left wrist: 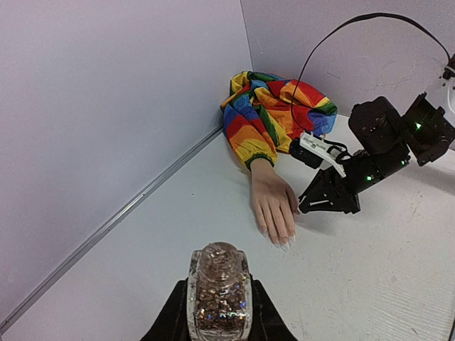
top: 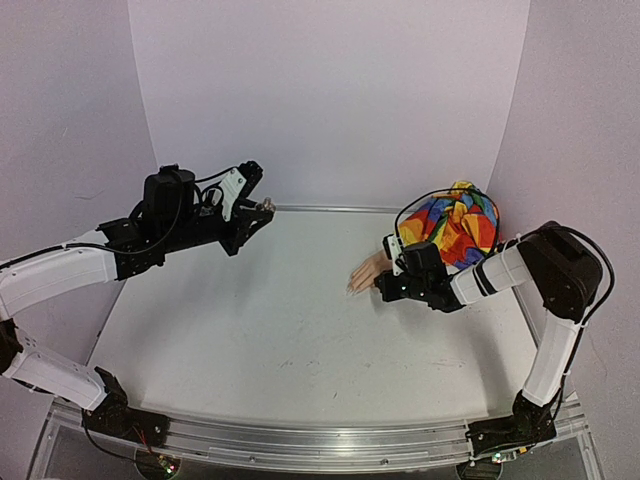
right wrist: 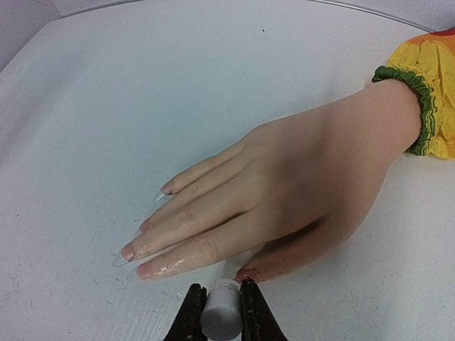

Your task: Paint the nails

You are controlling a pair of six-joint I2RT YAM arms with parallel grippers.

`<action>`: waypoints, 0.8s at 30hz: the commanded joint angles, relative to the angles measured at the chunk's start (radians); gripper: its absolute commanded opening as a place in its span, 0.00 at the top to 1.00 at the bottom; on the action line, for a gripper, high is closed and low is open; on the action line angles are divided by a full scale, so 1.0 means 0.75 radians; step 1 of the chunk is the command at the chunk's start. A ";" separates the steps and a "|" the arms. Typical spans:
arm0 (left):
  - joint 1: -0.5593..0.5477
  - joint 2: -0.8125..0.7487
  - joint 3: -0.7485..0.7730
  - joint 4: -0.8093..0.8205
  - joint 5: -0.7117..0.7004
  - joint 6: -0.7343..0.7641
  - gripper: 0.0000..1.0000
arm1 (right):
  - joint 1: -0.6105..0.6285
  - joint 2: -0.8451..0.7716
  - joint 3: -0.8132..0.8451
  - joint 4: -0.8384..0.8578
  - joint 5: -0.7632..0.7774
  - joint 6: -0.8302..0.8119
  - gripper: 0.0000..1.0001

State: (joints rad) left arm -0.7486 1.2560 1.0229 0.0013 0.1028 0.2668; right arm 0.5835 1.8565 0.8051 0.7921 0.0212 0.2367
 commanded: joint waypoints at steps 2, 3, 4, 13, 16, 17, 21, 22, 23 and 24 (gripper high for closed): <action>0.008 -0.050 0.004 0.075 -0.008 0.023 1.00 | 0.006 0.007 0.042 0.008 -0.071 0.014 1.00; 0.008 -0.051 0.005 0.076 -0.005 0.023 1.00 | 0.005 -0.004 0.041 0.009 -0.084 0.010 1.00; 0.008 -0.050 0.005 0.075 -0.004 0.022 1.00 | 0.005 -0.015 0.039 0.011 -0.097 0.008 1.00; 0.008 -0.051 0.008 0.075 -0.002 0.019 1.00 | 0.005 -0.137 -0.042 0.021 0.085 0.030 1.00; 0.009 -0.050 0.007 0.074 0.000 0.019 1.00 | 0.005 -0.144 -0.042 0.007 0.140 0.036 1.00; 0.008 -0.050 0.007 0.075 0.000 0.019 1.00 | 0.005 -0.139 -0.038 0.002 0.150 0.036 1.00; 0.009 -0.048 0.008 0.075 0.003 0.020 1.00 | 0.005 -0.097 -0.012 -0.006 0.144 0.034 1.00; 0.008 -0.049 0.007 0.075 0.000 0.019 1.00 | 0.005 -0.091 -0.006 -0.007 0.138 0.033 1.00; 0.008 -0.051 0.008 0.076 0.000 0.019 1.00 | 0.006 -0.083 -0.001 -0.007 0.136 0.031 1.00; 0.008 -0.051 0.007 0.075 -0.002 0.021 1.00 | 0.006 -0.079 0.003 -0.007 0.137 0.029 1.00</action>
State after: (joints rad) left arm -0.7486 1.2560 1.0229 0.0013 0.1032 0.2668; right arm 0.5835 1.7905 0.7723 0.7815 0.0994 0.2554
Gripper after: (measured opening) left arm 0.214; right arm 0.139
